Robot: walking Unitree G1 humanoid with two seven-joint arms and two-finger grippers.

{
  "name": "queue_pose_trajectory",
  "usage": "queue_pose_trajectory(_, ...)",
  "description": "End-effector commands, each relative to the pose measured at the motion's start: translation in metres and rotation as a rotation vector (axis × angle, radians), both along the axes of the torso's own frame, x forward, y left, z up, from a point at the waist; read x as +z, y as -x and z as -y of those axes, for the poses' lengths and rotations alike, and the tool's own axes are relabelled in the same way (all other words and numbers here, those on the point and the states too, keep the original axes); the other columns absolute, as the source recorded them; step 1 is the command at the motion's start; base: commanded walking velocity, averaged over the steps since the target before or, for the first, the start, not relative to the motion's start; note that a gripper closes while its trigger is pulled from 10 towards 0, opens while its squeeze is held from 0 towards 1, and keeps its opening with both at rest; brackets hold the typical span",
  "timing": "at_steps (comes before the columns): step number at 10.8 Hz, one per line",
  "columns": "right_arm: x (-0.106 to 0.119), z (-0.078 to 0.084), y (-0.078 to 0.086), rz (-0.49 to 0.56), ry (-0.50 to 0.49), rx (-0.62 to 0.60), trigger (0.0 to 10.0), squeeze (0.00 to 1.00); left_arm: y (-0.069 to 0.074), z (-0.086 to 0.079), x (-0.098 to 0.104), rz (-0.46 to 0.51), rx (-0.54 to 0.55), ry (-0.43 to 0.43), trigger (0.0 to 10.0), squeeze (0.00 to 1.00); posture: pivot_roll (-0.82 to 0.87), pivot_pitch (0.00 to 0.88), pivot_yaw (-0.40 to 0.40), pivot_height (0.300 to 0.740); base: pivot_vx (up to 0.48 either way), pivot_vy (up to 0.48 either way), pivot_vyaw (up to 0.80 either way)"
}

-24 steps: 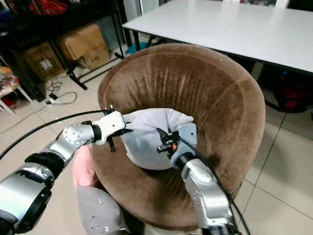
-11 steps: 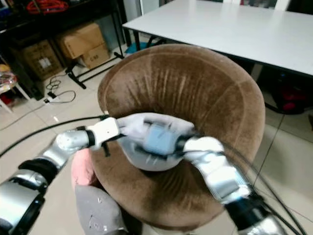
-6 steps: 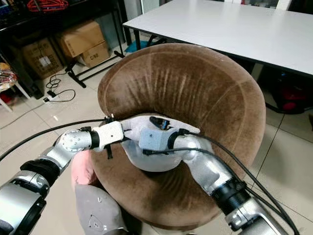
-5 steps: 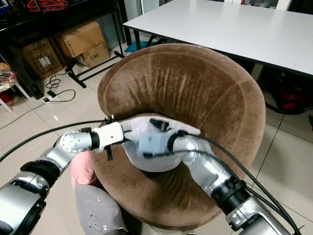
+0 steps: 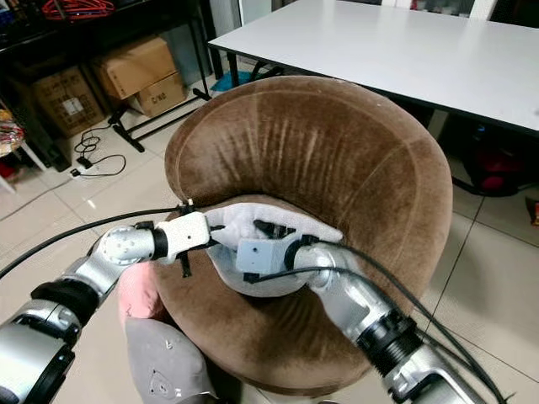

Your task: Move the pillow to the sofa from floor

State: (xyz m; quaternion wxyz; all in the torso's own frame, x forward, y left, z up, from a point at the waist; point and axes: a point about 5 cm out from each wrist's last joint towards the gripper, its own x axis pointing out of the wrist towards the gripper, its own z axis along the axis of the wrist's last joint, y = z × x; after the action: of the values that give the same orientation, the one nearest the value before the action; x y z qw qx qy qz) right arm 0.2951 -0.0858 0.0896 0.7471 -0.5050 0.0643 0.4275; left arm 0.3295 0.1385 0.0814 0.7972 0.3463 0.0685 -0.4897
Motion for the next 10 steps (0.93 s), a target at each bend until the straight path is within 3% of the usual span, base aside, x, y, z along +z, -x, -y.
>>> queue_pose_trajectory(1, -0.004, -0.002, 0.004, -0.023, -0.014, 0.001, 0.0, 0.00, -0.001, -0.008, 0.005, 0.012, 0.026, 0.015, 0.0, 0.00, -0.10, 0.000, 0.140, 0.740, 0.000, 0.000, 0.00)
queue_pose_trajectory(7, 0.001, -0.009, -0.001, -0.049, -0.110, -0.060, 0.0, 0.00, -0.004, -0.008, 0.009, 0.028, 0.053, 0.035, 0.0, 0.00, -0.10, 0.000, 0.142, 0.740, 0.000, 0.000, 0.00)
queue_pose_trajectory(10, 0.007, -0.013, -0.003, -0.026, -0.208, -0.102, 0.0, 0.00, -0.003, -0.005, 0.008, 0.027, 0.053, 0.046, 0.0, 0.00, -0.10, 0.000, 0.153, 0.740, 0.000, 0.000, 0.00)
